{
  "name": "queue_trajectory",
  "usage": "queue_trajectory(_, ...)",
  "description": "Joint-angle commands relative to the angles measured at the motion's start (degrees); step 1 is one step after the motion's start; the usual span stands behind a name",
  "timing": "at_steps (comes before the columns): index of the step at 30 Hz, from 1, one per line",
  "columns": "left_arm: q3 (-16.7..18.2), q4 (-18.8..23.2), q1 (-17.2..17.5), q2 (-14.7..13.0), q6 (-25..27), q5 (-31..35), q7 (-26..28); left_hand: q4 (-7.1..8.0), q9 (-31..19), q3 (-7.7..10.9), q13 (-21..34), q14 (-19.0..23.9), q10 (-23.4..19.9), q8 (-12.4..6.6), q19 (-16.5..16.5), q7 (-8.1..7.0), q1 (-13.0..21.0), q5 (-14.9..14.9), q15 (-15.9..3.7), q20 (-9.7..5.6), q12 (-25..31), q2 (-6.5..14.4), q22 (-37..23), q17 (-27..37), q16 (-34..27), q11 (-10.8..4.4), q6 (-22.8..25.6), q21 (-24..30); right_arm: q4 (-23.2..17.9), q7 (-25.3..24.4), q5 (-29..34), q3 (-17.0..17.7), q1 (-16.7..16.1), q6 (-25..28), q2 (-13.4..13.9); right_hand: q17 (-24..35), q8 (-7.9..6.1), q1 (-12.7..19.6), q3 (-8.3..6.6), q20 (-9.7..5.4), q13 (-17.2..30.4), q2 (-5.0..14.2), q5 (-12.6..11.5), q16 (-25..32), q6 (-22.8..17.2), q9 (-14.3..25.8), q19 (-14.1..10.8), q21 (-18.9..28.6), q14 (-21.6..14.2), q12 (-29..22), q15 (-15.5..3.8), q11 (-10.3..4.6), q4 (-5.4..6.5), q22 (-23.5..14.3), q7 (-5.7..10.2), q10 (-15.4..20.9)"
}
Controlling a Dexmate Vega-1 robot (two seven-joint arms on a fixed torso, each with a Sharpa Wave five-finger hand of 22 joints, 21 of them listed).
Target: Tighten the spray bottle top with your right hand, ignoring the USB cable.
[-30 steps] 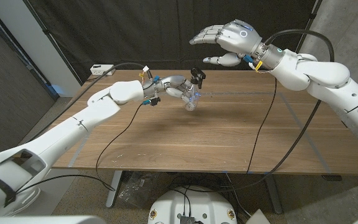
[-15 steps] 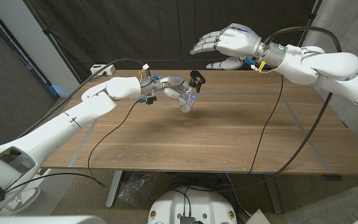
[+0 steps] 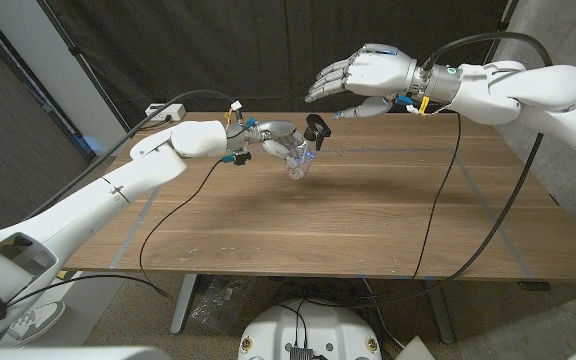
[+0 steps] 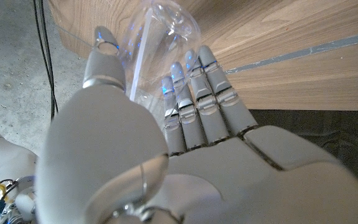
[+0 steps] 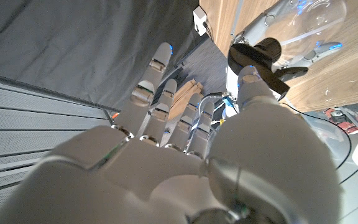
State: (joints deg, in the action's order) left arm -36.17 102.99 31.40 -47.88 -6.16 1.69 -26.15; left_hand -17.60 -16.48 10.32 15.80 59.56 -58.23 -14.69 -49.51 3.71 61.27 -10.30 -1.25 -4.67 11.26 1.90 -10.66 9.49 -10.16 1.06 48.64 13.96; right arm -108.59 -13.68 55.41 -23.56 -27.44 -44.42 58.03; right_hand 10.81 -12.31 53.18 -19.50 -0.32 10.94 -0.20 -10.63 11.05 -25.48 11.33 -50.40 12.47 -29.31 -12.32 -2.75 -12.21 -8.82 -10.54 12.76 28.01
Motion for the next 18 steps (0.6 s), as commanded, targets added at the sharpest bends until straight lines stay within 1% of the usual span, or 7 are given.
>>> queue_trajectory(1, -0.49, -0.96, -0.72, 0.76, -1.89, 2.04, 0.19, 10.91, -0.12, 19.14, 0.12, 6.93, -6.08, -0.27, 0.24, 0.11, 1.18, 0.31, -7.23, 0.10, 0.55, 5.59, -0.18, 0.25, -0.30, -6.29, 12.05, 0.01, 2.97, -3.55, 4.36, -1.81, 2.81, -6.63, -2.25, 0.32, -0.26, 0.56, 0.41, -0.73, 0.02, 0.15, -0.60, 0.43, -0.69, 0.14, -0.13, -0.33, -0.66, -0.36, -1.94, -0.04, 0.04, -0.14, -0.05, 0.65)
queue_trajectory(4, -0.44, -0.32, -0.67, 0.71, -1.67, 2.38, 0.14, 10.92, -0.14, 19.24, 0.14, 6.89, -6.03, -0.19, 0.34, 0.16, 1.12, 0.32, -6.96, 0.15, 0.55, 5.63, -0.19, 0.26, -0.31, -6.28, 11.88, -0.02, 3.92, -5.23, 6.38, -2.57, 3.55, -7.54, -2.61, 0.34, -0.28, 0.62, 0.49, -0.79, 0.01, 0.25, -0.62, 0.48, -0.82, 0.14, -0.10, -0.35, -0.74, -0.35, -2.03, -0.05, 0.10, -0.15, -0.04, 0.65)
queue_trajectory(11, -0.13, 1.64, -0.28, 0.26, -0.59, 3.05, 0.07, 10.89, -0.19, 19.37, 0.10, 6.72, -5.96, -0.24, 0.50, 0.16, 1.06, 0.33, -7.14, 0.17, 0.52, 5.61, -0.18, 0.25, -0.27, -6.28, 11.98, -0.06, 5.40, -6.46, 7.64, -4.00, 5.00, -8.13, -3.33, 0.39, -0.37, 0.67, 0.85, -0.87, -0.02, 0.40, -0.64, 0.52, -1.36, 0.15, -0.12, -0.34, -0.76, -0.33, -2.48, -0.05, 0.28, -0.15, -0.04, 0.72)
queue_trajectory(12, -0.12, 1.86, -0.21, 0.21, -0.47, 3.18, 0.08, 10.88, -0.16, 19.39, 0.10, 6.77, -5.90, -0.24, 0.52, 0.18, 1.05, 0.33, -7.13, 0.18, 0.50, 5.58, -0.18, 0.25, -0.30, -6.27, 12.03, -0.06, 5.55, -6.24, 7.57, -4.28, 5.31, -8.27, -3.44, 0.40, -0.38, 0.75, 0.96, -0.91, -0.02, 0.52, -0.66, 0.62, -1.53, 0.16, -0.11, -0.35, -0.98, -0.38, -3.07, -0.03, 0.33, -0.16, -0.03, 0.89)
queue_trajectory(14, -0.03, 2.36, 0.06, 0.04, -0.29, 3.55, 0.33, 10.87, -0.14, 19.42, 0.04, 6.74, -5.95, -0.23, 0.51, 0.12, 1.02, 0.33, -7.02, 0.19, 0.48, 5.55, -0.18, 0.24, -0.30, -6.35, 12.05, -0.05, 5.89, -5.88, 7.19, -4.73, 5.71, -8.55, -3.59, 0.43, -0.52, 0.85, 1.66, -1.78, -0.04, 0.73, -0.68, 1.12, -2.54, 0.16, -0.87, -0.07, -2.49, -0.69, -5.62, -0.01, 0.60, -0.17, -0.04, 2.06)
queue_trajectory(15, 0.07, 2.56, 0.24, -0.01, -0.27, 3.64, 0.55, 10.87, -0.14, 19.43, 0.04, 6.75, -5.91, -0.25, 0.51, 0.15, 1.01, 0.33, -7.02, 0.20, 0.47, 5.54, -0.18, 0.24, -0.30, -6.32, 12.10, -0.05, 5.93, -5.91, 7.31, -4.87, 5.81, -8.61, -3.63, 0.45, -0.64, 0.84, 2.00, -2.24, -0.05, 0.72, -0.67, 1.20, -3.12, 0.16, -1.06, -0.01, -2.83, -0.87, -6.26, -0.01, 0.69, -0.18, -0.05, 2.72)
queue_trajectory(18, 0.32, 2.91, 0.58, -0.03, -0.19, 3.85, 1.07, 10.88, -0.14, 19.48, -0.03, 6.68, -5.92, -0.10, 0.61, 0.17, 0.94, 0.34, -7.08, 0.23, 0.44, 5.51, -0.18, 0.24, -0.29, -6.35, 11.76, -0.08, 6.11, -5.90, 7.58, -5.35, 6.06, -8.67, -3.76, 0.36, -0.86, 0.93, 2.26, -3.00, -0.06, 0.81, -0.70, 1.37, -4.12, 0.15, -1.77, 0.23, -3.85, -1.20, -7.14, -0.01, 0.77, -0.20, -0.05, 3.94)
